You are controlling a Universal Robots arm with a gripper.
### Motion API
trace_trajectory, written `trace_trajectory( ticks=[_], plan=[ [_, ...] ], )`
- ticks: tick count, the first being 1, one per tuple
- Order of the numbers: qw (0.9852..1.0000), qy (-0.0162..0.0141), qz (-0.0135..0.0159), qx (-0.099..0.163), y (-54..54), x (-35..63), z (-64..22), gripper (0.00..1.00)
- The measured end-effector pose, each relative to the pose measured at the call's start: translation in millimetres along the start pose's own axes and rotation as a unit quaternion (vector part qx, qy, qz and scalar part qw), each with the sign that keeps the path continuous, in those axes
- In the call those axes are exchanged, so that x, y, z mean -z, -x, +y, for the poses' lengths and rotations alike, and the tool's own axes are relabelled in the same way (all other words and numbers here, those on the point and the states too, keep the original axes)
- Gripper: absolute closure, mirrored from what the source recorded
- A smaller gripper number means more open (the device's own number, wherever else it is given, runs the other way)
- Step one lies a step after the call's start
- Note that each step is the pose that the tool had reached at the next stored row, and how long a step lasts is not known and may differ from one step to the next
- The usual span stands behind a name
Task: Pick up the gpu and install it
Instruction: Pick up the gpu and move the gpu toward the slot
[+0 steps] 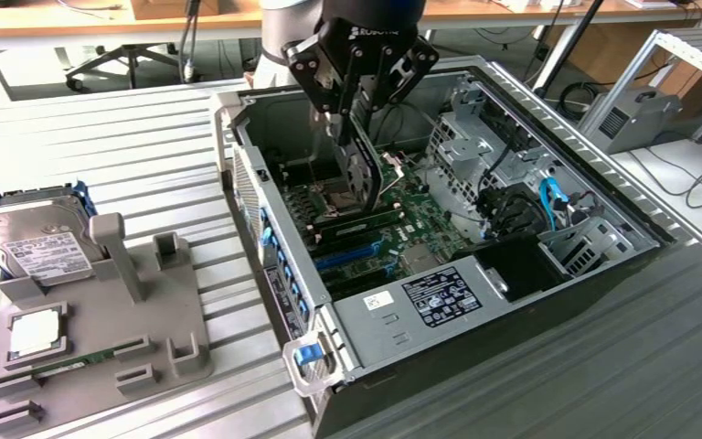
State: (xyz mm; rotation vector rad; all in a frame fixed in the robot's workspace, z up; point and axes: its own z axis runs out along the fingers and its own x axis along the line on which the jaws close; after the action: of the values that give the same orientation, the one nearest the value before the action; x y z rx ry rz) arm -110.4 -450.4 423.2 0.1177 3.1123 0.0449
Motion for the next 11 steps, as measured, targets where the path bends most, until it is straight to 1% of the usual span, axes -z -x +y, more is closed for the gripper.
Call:
trace_trajectory(
  ticks=[11],
  plan=[
    [1.0000, 0.0000, 0.0000, 0.000, 2.4, -3.9, 0.1, 0.74]
  ],
)
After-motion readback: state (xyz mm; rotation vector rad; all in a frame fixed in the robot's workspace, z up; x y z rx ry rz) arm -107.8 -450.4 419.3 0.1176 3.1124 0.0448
